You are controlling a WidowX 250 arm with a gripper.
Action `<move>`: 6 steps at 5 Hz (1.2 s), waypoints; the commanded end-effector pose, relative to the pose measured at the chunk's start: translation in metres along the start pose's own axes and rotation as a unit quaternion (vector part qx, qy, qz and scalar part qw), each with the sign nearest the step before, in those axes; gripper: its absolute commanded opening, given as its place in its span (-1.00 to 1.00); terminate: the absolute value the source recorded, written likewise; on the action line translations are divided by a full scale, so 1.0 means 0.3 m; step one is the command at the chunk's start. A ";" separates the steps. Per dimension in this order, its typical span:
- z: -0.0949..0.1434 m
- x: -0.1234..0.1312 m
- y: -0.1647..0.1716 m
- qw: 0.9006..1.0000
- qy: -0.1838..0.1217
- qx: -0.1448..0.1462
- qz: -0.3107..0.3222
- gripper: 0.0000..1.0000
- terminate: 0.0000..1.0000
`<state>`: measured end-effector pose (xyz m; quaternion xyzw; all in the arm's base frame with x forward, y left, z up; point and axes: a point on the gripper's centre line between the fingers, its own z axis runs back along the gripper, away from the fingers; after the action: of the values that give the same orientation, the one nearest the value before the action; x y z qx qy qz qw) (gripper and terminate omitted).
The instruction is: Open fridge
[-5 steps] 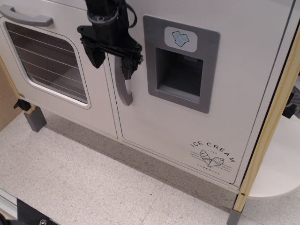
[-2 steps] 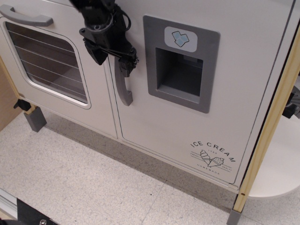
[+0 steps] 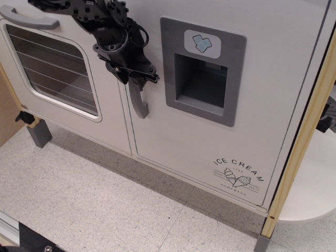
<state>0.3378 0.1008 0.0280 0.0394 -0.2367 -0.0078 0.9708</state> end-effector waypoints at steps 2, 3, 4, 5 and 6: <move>0.089 -0.057 0.000 0.999 -0.037 -0.009 -0.024 -1.00 -1.00; 0.120 -0.101 0.016 0.999 -0.025 -0.015 -0.030 -1.00 -1.00; 0.168 -0.130 0.021 1.000 0.004 -0.013 -0.020 1.00 -1.00; 0.213 -0.141 0.031 0.997 0.064 -0.034 0.004 1.00 -1.00; 0.232 -0.204 0.069 0.995 0.093 -0.037 -0.007 1.00 -1.00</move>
<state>0.2430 0.1149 0.0481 -0.0054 -0.1242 -0.0168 0.9921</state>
